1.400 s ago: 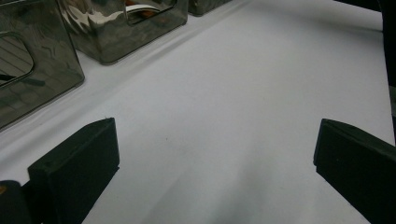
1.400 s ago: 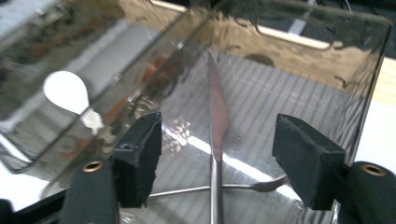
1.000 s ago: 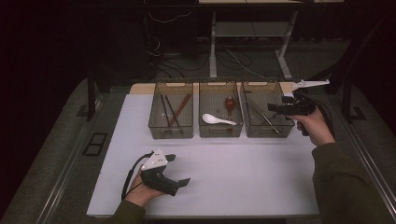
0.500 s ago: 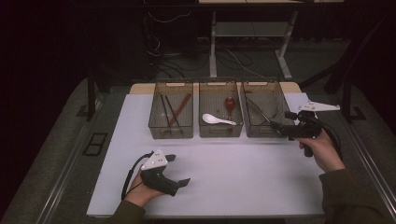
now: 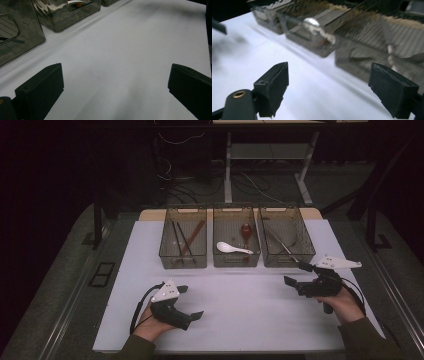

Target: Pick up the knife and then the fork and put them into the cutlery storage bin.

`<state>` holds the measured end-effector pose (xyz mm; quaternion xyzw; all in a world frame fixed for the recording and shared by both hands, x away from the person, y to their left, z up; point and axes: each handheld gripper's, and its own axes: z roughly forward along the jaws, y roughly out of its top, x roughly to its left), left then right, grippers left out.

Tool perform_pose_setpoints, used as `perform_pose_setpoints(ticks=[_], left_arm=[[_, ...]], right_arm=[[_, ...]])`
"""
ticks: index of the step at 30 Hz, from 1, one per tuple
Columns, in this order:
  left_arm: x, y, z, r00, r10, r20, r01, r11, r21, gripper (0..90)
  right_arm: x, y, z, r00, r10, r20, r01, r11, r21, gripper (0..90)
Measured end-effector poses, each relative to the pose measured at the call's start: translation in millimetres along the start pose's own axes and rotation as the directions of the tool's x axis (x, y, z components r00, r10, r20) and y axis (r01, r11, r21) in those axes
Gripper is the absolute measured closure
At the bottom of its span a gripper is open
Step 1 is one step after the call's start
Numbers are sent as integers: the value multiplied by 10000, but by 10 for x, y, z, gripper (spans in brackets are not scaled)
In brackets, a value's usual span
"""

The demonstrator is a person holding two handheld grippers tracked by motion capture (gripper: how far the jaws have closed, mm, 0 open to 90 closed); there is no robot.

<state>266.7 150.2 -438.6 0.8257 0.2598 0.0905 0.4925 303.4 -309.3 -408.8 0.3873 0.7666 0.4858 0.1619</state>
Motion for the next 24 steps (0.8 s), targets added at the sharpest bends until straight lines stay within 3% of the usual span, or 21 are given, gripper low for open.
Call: perform_pose_setpoints(ticks=[5, 10, 15, 20, 24], left_arm=[[-1, 2, 4, 10000, 14, 6, -14, 10000, -5, 0], [0, 2, -1, 10000, 29, -7, -29, 10000, 9, 0], [-4, 1, 0, 10000, 24, -6, -24, 10000, 20, 0], [-2, 0, -5, 10000, 57, -13, -57, 10000, 71, 0], [-3, -1, -3, 10000, 45, -17, -45, 10000, 61, 0]], right_arm=[[118, -175, 6, 9992, 140, -374, -132, 9997, 227, 163], [212, -325, -6, 9977, -36, -683, 68, 9989, 469, 163], [254, -439, -36, 9963, 112, -851, -62, 9982, 592, 163], [285, -495, -67, 9957, -145, -919, 214, 9970, 743, 163], [265, -497, -66, 9962, -102, -867, 165, 9973, 722, 163]])
